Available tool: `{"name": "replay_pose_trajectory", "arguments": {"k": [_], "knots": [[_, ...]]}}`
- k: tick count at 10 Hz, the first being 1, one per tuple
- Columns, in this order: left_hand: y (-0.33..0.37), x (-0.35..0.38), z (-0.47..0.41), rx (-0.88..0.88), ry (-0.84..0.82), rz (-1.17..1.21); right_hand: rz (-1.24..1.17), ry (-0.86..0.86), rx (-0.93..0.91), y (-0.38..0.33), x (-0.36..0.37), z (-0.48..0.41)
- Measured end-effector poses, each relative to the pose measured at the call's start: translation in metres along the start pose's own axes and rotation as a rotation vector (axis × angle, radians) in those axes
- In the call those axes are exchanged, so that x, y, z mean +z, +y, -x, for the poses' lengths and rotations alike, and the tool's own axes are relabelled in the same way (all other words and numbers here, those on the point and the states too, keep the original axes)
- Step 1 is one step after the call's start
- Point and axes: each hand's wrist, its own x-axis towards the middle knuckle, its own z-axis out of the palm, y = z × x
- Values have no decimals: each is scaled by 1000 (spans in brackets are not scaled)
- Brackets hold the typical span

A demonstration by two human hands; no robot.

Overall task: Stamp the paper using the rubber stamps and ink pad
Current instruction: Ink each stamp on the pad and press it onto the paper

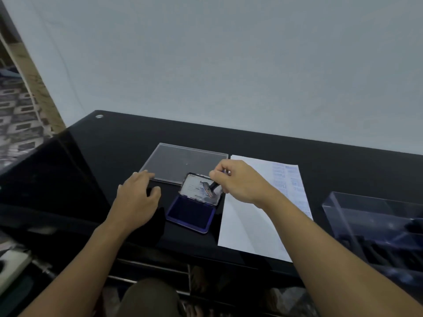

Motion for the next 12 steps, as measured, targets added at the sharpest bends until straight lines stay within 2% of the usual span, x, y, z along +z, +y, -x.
{"name": "replay_pose_trajectory", "arguments": {"k": [1, 3, 5, 7, 9, 12], "knots": [[-15, 7, 5, -7, -1, -27, -54, -62, 53, -9, 14, -7], [-29, 23, 12, 29, 19, -114, 201, -173, 41, -20, 33, -15], [-28, 25, 14, 34, 36, -143, 166, -42, 21, -25, 46, -20], [-25, 25, 16, 33, 53, -156, 354, -49, -55, -25, 62, -22], [-25, 25, 17, 32, 57, -171, 412, -65, -116, -27, 73, -23], [-26, 26, 17, 37, 57, -187, 701, -25, -245, -22, 92, -18]]}}
